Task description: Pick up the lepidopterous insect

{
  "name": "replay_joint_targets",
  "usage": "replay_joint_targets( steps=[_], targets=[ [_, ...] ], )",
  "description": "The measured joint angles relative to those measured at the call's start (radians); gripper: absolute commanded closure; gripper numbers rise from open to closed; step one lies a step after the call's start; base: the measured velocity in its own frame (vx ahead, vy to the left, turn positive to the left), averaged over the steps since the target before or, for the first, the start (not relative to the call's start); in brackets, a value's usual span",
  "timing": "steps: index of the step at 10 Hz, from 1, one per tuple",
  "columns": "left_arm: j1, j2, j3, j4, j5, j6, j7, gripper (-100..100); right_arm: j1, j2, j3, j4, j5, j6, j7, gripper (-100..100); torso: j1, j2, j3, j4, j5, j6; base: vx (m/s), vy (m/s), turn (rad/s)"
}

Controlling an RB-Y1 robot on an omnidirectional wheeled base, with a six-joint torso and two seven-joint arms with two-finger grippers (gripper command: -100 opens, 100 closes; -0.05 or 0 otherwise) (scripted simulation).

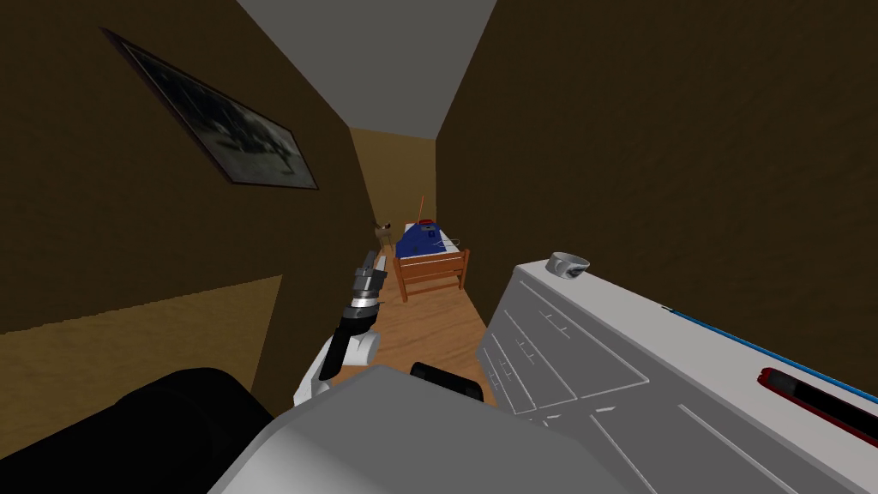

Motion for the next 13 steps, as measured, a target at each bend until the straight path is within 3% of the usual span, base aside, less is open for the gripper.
replay_joint_targets(
  steps=[1, 3, 4, 5, 7, 8, 11, 12, 13],
  targets=[
    [0.000, 0.000, 0.000, 0.000, 0.000, 0.000, 0.000, 0, 0.016, -0.010, -0.011, -0.009, -0.010, -0.002, -0.017, 100, -0.002, 0.003, 0.001, 0.000, 0.000, -0.002, -0.160, -0.088, 0.188],
    [0.000, 0.000, 0.000, 0.000, 0.000, 0.000, 0.000, 0, -0.019, -0.015, -0.017, -0.045, 0.014, -0.023, -0.076, 100, -0.005, 0.007, 0.004, 0.002, -0.001, 0.000, -0.103, -0.077, 0.081],
    [0.000, 0.000, 0.000, 0.000, 0.000, 0.000, 0.000, 0, 0.003, -0.027, -0.030, -0.054, 0.002, -0.025, -0.099, 100, -0.005, 0.006, 0.003, 0.001, -0.001, -0.001, -0.081, -0.048, 0.068],
    [0.000, 0.000, 0.000, 0.000, 0.000, 0.000, 0.000, 0, -0.008, -0.027, -0.031, -0.067, 0.009, -0.029, -0.123, 100, -0.004, 0.005, 0.003, 0.001, -0.001, 0.000, -0.108, -0.046, 0.111],
    [0.000, 0.000, 0.000, 0.000, 0.000, 0.000, 0.000, 0, 0.009, -0.046, -0.049, -0.089, -0.002, -0.036, -0.168, 100, -0.003, 0.005, 0.003, 0.001, -0.001, 0.000, -0.090, -0.045, 0.091],
    [0.000, 0.000, 0.000, 0.000, 0.000, 0.000, 0.000, 0, -0.040, -0.037, -0.041, -0.116, 0.032, -0.051, -0.201, 100, -0.003, 0.006, 0.003, 0.001, -0.001, -0.001, -0.076, -0.048, 0.070],
    [0.000, 0.000, 0.000, 0.000, 0.000, 0.000, 0.000, 0, -0.026, -0.058, -0.062, -0.143, 0.024, -0.066, -0.270, 100, -0.004, 0.005, 0.003, 0.002, -0.001, 0.001, -0.085, -0.056, 0.089],
    [0.000, 0.000, 0.000, 0.000, 0.000, 0.000, 0.000, 0, -0.062, -0.053, -0.058, -0.173, 0.049, -0.078, -0.307, 100, -0.003, 0.005, 0.003, 0.002, -0.001, 0.000, -0.090, -0.037, 0.073],
    [0.000, 0.000, 0.000, 0.000, 0.000, 0.000, 0.000, 0, -0.046, -0.062, -0.068, -0.174, 0.039, -0.080, -0.325, 100, -0.003, 0.005, 0.003, 0.002, -0.001, 0.002, -0.097, -0.039, 0.099]
  ],
)
